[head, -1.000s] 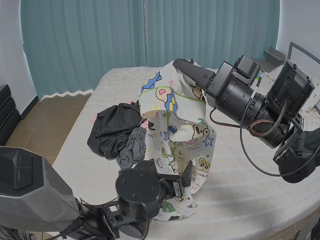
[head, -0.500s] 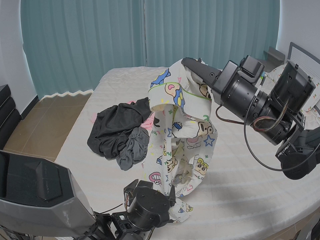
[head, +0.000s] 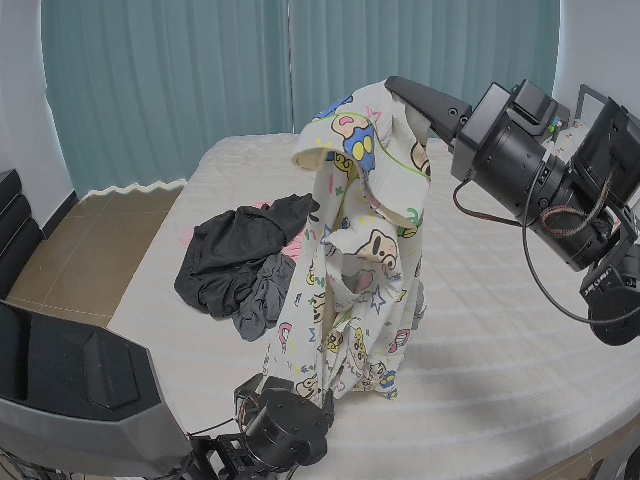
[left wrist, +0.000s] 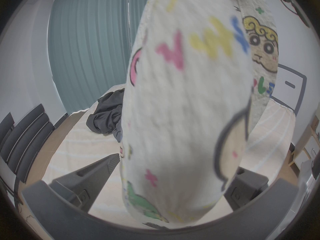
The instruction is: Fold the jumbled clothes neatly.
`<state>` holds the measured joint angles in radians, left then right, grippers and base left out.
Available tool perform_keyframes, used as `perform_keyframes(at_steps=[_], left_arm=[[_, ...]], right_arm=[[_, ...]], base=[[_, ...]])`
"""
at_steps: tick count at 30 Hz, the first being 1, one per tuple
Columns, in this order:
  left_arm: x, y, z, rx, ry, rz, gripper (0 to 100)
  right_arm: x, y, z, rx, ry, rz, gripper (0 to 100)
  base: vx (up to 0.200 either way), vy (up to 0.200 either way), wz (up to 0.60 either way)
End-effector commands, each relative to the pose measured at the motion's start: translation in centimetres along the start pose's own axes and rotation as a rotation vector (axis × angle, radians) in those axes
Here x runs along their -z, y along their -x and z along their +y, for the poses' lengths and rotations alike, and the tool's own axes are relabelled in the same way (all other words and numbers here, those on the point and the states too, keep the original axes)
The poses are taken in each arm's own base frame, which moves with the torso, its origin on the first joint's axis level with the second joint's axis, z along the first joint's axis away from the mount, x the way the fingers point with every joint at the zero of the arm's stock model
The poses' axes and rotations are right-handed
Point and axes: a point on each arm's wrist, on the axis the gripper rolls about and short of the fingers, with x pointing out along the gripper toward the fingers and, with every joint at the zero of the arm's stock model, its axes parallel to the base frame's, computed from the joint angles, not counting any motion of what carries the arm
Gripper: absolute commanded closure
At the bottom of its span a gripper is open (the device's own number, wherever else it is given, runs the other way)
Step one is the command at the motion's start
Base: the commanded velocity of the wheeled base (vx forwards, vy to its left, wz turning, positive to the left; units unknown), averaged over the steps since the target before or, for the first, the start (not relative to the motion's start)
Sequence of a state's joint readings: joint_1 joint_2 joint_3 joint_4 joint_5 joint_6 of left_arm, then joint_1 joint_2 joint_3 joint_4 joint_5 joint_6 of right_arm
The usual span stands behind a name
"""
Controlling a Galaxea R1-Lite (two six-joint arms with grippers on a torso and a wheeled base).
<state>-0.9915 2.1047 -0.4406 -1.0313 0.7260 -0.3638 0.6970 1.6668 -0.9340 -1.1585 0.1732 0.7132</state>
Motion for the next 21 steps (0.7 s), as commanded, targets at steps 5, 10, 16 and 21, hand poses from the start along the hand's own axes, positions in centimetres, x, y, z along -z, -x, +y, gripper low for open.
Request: perform_keyframes(at_steps=[5, 10, 16, 21], left_arm=[[0.2, 0.8, -0.1, 0.029, -0.004, -0.006, 0], [-1.4, 1.3, 0.5, 0.038, 0.063, -0.074, 0], [-0.5, 4.7, 2.6, 0.2, 0.029, -0.019, 0], [-0.1, 5.4, 3.1, 0.254, 0.017, 0.004, 0]], right_arm=[[-0.8, 0.0, 0.2, -0.008, 0.009, -0.025, 100], [-1.3, 0.1, -0.7, 0.021, 0.024, -0.04, 100], [-2.0, 0.0, -2.2, 0.056, 0.043, -0.056, 100], [-2.0, -0.2, -2.0, 0.046, 0.041, -0.059, 100]], base=[[0.0, 0.0, 0.0], [0.0, 0.0, 0.0], [0.0, 0.0, 0.0], [0.0, 0.0, 0.0]])
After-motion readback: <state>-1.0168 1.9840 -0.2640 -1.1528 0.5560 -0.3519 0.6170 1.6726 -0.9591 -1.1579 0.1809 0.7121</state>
